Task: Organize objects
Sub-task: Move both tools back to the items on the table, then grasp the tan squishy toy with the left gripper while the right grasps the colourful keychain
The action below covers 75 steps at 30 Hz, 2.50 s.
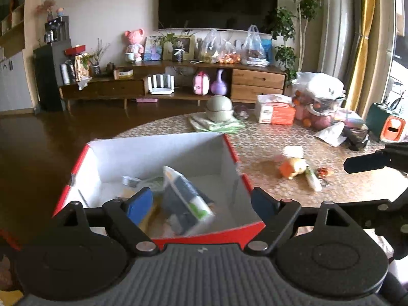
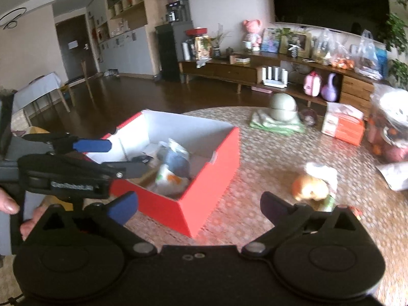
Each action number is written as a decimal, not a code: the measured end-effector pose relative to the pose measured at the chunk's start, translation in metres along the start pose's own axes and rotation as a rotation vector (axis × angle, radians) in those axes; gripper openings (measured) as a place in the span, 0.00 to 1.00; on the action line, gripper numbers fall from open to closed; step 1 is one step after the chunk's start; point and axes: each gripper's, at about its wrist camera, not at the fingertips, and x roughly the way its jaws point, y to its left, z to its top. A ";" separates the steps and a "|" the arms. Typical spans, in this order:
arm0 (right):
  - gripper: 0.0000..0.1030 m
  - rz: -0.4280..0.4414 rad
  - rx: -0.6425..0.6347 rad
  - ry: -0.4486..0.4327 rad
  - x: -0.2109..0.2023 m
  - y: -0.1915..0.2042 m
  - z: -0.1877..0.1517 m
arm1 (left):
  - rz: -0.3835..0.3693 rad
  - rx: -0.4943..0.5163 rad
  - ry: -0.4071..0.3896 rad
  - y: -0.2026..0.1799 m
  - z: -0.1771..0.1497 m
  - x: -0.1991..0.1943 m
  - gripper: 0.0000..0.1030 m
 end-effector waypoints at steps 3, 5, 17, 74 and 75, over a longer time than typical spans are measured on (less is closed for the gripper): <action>0.99 -0.026 0.019 0.002 -0.006 -0.017 -0.013 | -0.024 -0.003 0.002 -0.014 -0.003 0.000 0.84; 0.99 -0.040 0.035 0.005 -0.010 -0.031 -0.020 | -0.039 -0.007 0.001 -0.025 -0.004 0.001 0.90; 0.99 -0.179 0.117 0.009 -0.025 -0.121 -0.041 | -0.128 -0.010 0.027 -0.089 -0.005 0.034 1.00; 0.63 -0.186 0.073 0.133 0.118 -0.242 -0.052 | -0.126 0.147 0.157 -0.190 0.017 0.278 1.00; 0.61 -0.184 0.077 0.132 0.117 -0.242 -0.052 | -0.126 0.145 0.156 -0.190 0.017 0.278 1.00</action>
